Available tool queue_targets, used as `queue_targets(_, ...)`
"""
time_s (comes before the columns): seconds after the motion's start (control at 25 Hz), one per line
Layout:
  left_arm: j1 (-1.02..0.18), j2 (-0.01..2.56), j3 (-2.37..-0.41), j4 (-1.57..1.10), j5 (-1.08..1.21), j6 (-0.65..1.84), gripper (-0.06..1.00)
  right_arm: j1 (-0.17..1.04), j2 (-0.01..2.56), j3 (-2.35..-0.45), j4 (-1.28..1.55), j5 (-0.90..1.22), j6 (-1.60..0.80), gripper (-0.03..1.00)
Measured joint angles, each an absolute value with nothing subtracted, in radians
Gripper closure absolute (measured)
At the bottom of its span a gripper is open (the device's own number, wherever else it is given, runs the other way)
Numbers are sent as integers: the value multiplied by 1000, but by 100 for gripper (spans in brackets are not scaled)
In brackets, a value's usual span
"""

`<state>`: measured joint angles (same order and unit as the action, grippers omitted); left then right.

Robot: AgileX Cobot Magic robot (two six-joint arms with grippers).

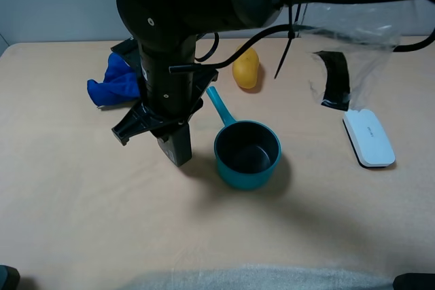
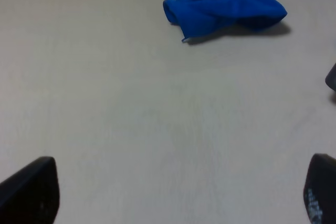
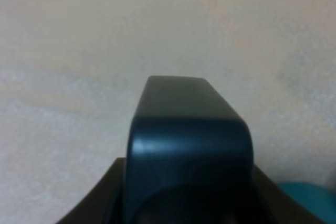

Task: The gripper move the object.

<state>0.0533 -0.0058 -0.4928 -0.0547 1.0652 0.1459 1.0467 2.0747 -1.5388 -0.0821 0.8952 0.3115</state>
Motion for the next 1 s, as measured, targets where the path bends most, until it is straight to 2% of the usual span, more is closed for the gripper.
queue_targets(0.92, 53, -6, -493, -55, 1065, 146, 1, 1047, 2132, -1539, -137, 896, 364, 67)
queue_targets(1.0, 53, -6, -493, -55, 1065, 146, 1, 1047, 2132, -1539, -137, 898, 369, 58)
